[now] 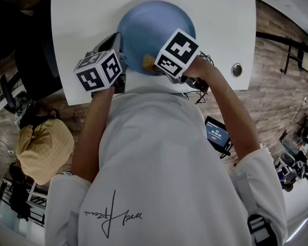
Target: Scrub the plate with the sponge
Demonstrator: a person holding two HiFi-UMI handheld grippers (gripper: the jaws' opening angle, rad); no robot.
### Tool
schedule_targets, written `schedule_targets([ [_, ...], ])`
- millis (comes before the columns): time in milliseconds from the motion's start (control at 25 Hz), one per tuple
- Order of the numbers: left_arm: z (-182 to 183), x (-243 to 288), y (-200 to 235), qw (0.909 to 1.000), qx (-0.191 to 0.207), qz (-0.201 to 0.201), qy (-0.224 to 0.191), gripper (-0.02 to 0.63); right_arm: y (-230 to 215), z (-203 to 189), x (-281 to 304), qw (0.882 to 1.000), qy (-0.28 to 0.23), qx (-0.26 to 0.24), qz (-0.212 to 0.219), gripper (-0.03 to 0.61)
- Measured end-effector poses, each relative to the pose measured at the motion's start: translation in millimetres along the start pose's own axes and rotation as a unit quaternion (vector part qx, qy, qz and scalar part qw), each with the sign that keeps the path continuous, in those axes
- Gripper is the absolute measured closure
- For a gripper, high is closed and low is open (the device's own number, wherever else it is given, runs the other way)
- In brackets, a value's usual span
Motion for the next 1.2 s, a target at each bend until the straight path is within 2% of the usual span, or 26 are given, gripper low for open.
schedule_targets([
  [720,0.1,2.4,1.2,1.0000,0.003,0.003,0.004,0.600,-21.1,-12.1,-13.6,0.998,0.046,-0.035,-0.037,0.535],
  [1200,-0.9,1.2,0.9,1.0000,0.005,0.003,0.003,0.600,-36.6,-18.2,-27.0,0.993,0.075,-0.056,-0.078,0.535],
])
Point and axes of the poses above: the fingertips, and each gripper's own axes: x forward along the fingers, y to its left, z out of its top, the point moved 4 cm from there along -x, backward along the fingers
